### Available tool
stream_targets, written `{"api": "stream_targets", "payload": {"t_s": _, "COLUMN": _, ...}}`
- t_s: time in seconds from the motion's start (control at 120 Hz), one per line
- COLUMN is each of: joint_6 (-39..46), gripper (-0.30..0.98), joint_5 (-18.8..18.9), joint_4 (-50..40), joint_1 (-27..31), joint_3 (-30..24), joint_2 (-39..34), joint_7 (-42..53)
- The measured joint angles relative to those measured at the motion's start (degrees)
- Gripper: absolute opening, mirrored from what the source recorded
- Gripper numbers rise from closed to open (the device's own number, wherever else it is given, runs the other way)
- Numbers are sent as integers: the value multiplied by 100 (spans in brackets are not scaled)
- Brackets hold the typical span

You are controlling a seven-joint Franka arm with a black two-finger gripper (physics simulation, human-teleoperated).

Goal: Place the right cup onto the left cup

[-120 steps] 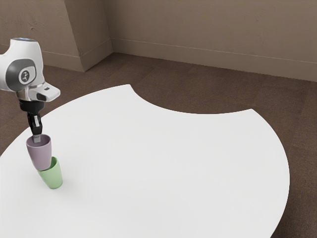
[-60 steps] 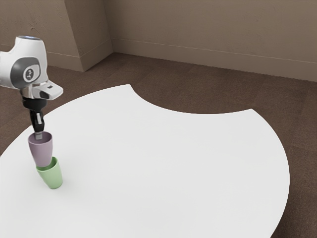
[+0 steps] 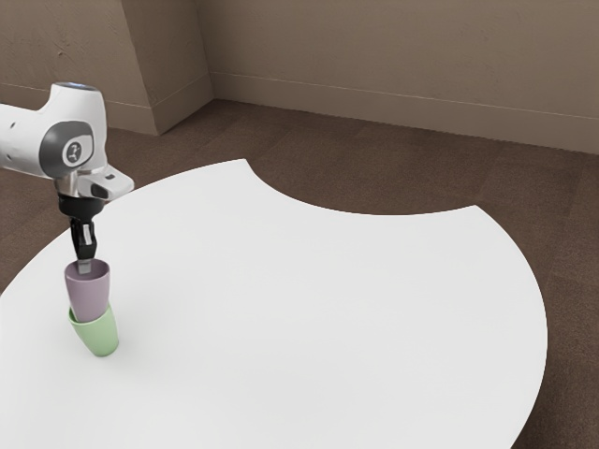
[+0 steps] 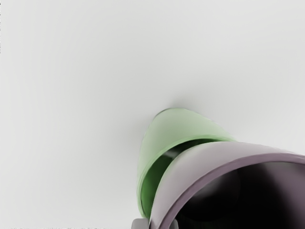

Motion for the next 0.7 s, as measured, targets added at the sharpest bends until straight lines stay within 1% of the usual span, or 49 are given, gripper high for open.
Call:
{"api": "stream_targets", "payload": {"t_s": 0.033, "joint_6": 1, "gripper": -9, "joint_5": 2, "joint_4": 2, "joint_1": 21, "joint_3": 0, "joint_2": 4, "joint_7": 0}}
{"api": "stream_targets", "payload": {"t_s": 0.2, "joint_6": -42, "gripper": 28, "joint_5": -3, "joint_4": 118, "joint_1": 81, "joint_3": 0, "joint_2": 37, "joint_7": 13}}
{"api": "stream_targets", "payload": {"t_s": 0.258, "joint_6": -55, "gripper": 38, "joint_5": -6, "joint_4": 156, "joint_1": 68, "joint_3": -1, "joint_2": 48, "joint_7": 17}}
{"api": "stream_targets", "payload": {"t_s": 0.325, "joint_6": -78, "gripper": 46, "joint_5": -11, "joint_4": 212, "joint_1": 42, "joint_3": -3, "joint_2": 46, "joint_7": 25}}
{"api": "stream_targets", "payload": {"t_s": 0.45, "joint_6": -120, "gripper": 56, "joint_5": -72, "joint_4": 440, "joint_1": -20, "joint_3": -21, "joint_2": 12, "joint_7": 60}}
{"api": "stream_targets", "payload": {"t_s": 0.508, "joint_6": -156, "gripper": 59, "joint_5": -212, "joint_4": 739, "joint_1": -109, "joint_3": -25, "joint_2": 8, "joint_7": 76}}
{"api": "stream_targets", "payload": {"t_s": 0.592, "joint_6": -310, "gripper": 62, "joint_5": -414, "joint_4": 1303, "joint_1": -334, "joint_3": -25, "joint_2": 103, "joint_7": 97}}
{"api": "stream_targets", "payload": {"t_s": 0.7, "joint_6": -617, "gripper": 65, "joint_5": -521, "joint_4": 1911, "joint_1": -736, "joint_3": -22, "joint_2": 233, "joint_7": 140}}
